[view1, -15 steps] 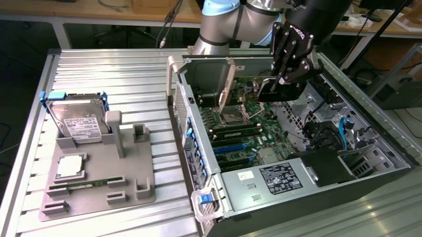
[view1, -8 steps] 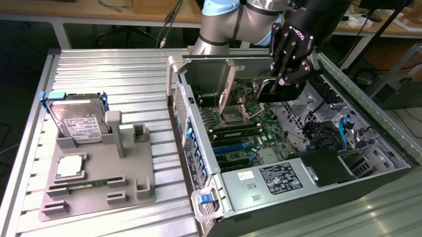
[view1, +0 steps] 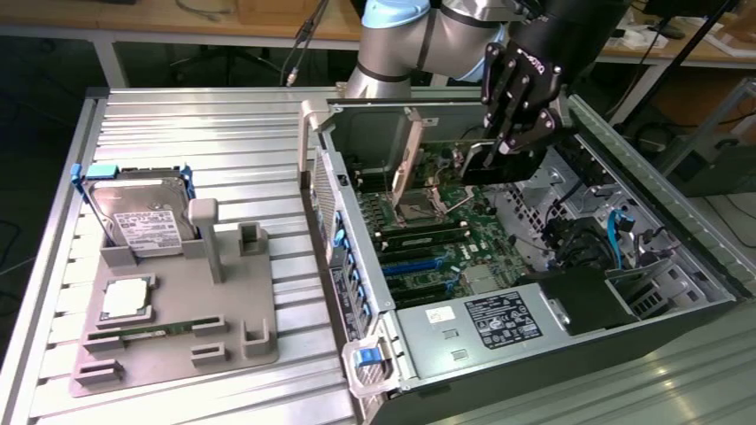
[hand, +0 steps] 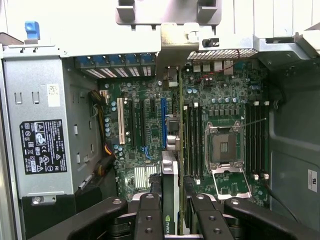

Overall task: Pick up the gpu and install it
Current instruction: 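Insert the gpu into the slot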

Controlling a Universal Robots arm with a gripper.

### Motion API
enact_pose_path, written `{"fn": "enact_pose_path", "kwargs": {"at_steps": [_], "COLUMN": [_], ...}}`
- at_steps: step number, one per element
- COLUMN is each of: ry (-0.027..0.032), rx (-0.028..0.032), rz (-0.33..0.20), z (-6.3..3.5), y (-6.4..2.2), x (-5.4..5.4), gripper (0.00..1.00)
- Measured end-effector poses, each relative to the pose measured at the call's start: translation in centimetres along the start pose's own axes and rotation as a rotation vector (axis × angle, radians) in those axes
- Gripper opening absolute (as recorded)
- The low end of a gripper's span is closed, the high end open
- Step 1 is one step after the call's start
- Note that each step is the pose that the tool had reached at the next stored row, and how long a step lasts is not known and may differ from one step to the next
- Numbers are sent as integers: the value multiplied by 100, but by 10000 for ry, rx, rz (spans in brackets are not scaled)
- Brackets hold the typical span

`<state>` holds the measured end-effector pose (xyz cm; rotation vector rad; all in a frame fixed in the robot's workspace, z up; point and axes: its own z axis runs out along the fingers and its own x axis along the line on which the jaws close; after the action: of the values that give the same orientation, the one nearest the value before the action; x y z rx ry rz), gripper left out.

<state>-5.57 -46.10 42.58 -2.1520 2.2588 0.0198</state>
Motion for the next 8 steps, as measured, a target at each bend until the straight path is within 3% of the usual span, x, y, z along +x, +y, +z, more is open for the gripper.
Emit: {"fn": "enact_pose_path", "kwargs": {"at_steps": [8], "ry": [0], "rx": [0], "rz": [0], "z": [18], "y": [0], "x": [0], "gripper": [27]}}
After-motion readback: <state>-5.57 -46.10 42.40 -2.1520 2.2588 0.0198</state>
